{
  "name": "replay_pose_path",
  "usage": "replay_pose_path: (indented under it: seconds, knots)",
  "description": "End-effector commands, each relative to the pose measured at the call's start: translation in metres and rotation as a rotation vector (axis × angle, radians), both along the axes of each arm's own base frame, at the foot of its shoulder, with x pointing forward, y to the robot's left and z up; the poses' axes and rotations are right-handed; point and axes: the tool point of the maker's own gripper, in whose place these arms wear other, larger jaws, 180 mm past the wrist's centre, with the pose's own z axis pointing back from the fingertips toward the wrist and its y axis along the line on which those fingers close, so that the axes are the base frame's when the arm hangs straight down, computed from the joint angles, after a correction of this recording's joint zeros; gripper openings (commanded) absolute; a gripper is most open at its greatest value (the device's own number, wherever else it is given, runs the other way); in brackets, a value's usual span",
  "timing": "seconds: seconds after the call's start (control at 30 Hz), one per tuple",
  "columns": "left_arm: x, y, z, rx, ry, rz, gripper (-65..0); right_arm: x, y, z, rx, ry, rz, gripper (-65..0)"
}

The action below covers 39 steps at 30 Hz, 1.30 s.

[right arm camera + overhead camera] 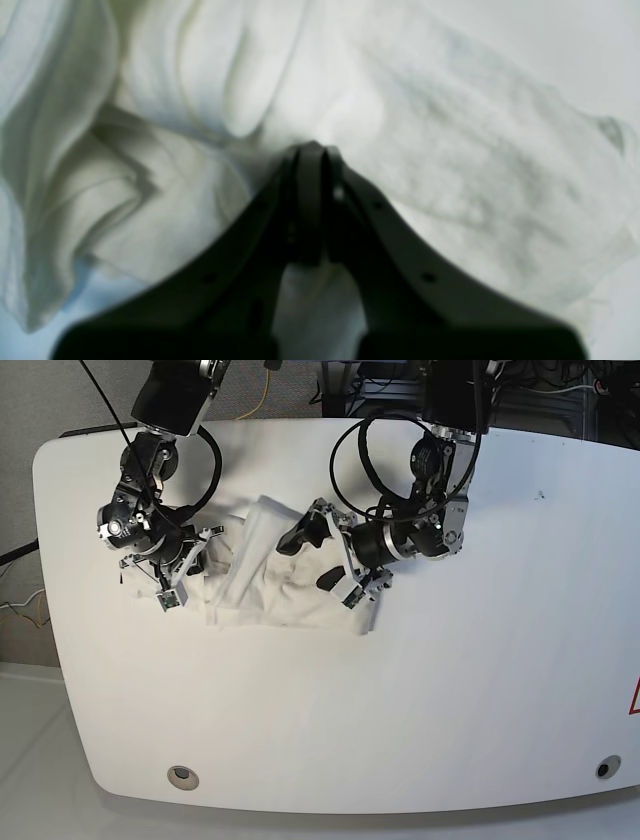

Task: Fold the T-shirt properly
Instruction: 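Press the folded bundle flat with the left gripper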

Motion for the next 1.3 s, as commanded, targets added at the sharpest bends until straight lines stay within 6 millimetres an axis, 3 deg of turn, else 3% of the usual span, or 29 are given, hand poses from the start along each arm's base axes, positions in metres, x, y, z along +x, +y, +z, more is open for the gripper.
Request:
replay_pose_path:
  seconds: [0.0, 0.13, 0.23, 0.33, 0.37, 0.43, 0.5, 0.67, 1.1, 1.27]
  knots:
    - [0.002, -0.003, 0.003, -0.064, -0.006, 0.020, -10.0, -0.041, -0.015, -0.025, -0.100, 0.199, 0.015, -65.0]
    - [-0.001, 0.001, -0.008, -0.074, 0.017, 0.036, -15.3, -0.041, -0.015, -0.026, -0.100, 0.200, 0.015, -65.0]
    - [-0.003, 0.002, -0.015, -0.067, 0.036, 0.037, -33.6, -0.041, -0.015, -0.026, -0.100, 0.200, 0.015, -65.0]
    - [-0.006, 0.002, -0.022, -0.061, 0.060, 0.035, -61.8, -0.041, -0.015, -0.026, -0.100, 0.200, 0.015, -65.0]
    - [-0.005, 0.002, -0.024, -0.060, 0.064, 0.035, -65.0, -0.041, -0.015, -0.026, -0.100, 0.200, 0.015, -65.0]
    - [-0.003, 0.005, -0.025, -0.049, 0.063, 0.033, -64.5, -0.041, -0.015, -0.026, -0.100, 0.200, 0.015, -65.0]
    - [-0.001, 0.010, -0.025, -0.037, 0.059, 0.034, -59.9, -0.041, -0.015, -0.026, -0.100, 0.200, 0.015, -65.0]
    - [0.000, 0.014, -0.027, -0.028, 0.059, 0.036, -64.5, -0.041, -0.015, -0.026, -0.100, 0.200, 0.015, -65.0]
    - [0.000, 0.027, -0.032, 0.001, 0.060, 0.043, -64.0, -0.041, -0.015, -0.026, -0.100, 0.200, 0.015, -65.0]
    - [0.000, 0.033, -0.034, 0.013, 0.060, 0.045, -64.0, -0.039, -0.026, -0.021, -0.123, 0.189, 0.012, -64.9]
